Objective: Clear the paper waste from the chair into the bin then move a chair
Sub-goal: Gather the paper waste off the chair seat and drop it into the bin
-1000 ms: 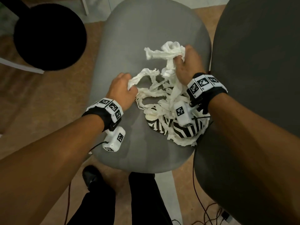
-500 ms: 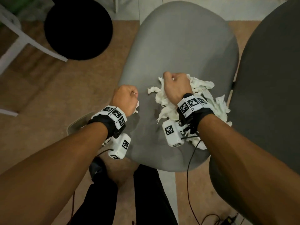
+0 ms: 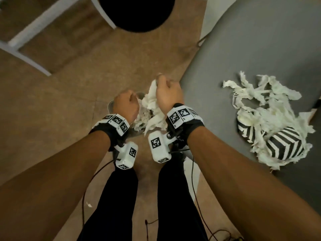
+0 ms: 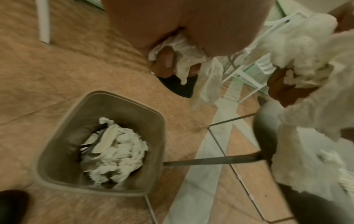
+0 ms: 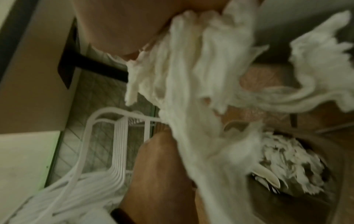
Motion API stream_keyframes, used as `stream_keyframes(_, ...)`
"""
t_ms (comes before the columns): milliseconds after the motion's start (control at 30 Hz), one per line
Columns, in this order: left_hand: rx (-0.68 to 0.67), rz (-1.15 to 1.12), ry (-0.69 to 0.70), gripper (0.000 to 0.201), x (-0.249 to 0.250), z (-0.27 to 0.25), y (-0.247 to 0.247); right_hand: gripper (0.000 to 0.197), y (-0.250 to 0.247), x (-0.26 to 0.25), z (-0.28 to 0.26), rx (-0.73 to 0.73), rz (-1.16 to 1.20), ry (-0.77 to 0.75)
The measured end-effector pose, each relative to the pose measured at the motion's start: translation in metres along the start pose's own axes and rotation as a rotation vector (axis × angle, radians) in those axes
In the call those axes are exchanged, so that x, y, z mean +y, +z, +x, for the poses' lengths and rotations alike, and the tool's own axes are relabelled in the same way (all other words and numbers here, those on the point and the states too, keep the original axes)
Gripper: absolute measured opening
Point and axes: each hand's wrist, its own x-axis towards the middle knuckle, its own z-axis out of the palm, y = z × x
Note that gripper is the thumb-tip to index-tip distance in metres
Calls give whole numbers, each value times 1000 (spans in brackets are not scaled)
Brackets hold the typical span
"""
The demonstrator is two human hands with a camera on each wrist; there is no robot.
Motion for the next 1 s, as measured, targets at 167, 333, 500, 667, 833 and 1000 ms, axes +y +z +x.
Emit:
stream_keyframes(167, -115, -117, -168, 17, -78, 5, -9, 37, 84, 13, 1, -171, -94, 35)
stream_keyframes(333, -139, -195, -211, 36, -122, 11, 7, 32, 135, 54, 17, -129, -120, 132)
stream_keyframes(500, -330, -247, -226, 56, -139, 26, 19, 54, 160, 93, 36, -159, -143, 247)
stream_keyframes(667, -489, -153, -195, 68, -158, 41, 19, 60, 161, 115, 44, -296, -195, 332)
stream_keyframes(833, -404, -37, -137, 29, -141, 38, -3, 28, 152, 105, 35, -382, -244, 334)
stream_keyframes(1000, -339, -33, -83, 19, -87, 23, -30, 15, 105, 59, 3, -443, -235, 178)
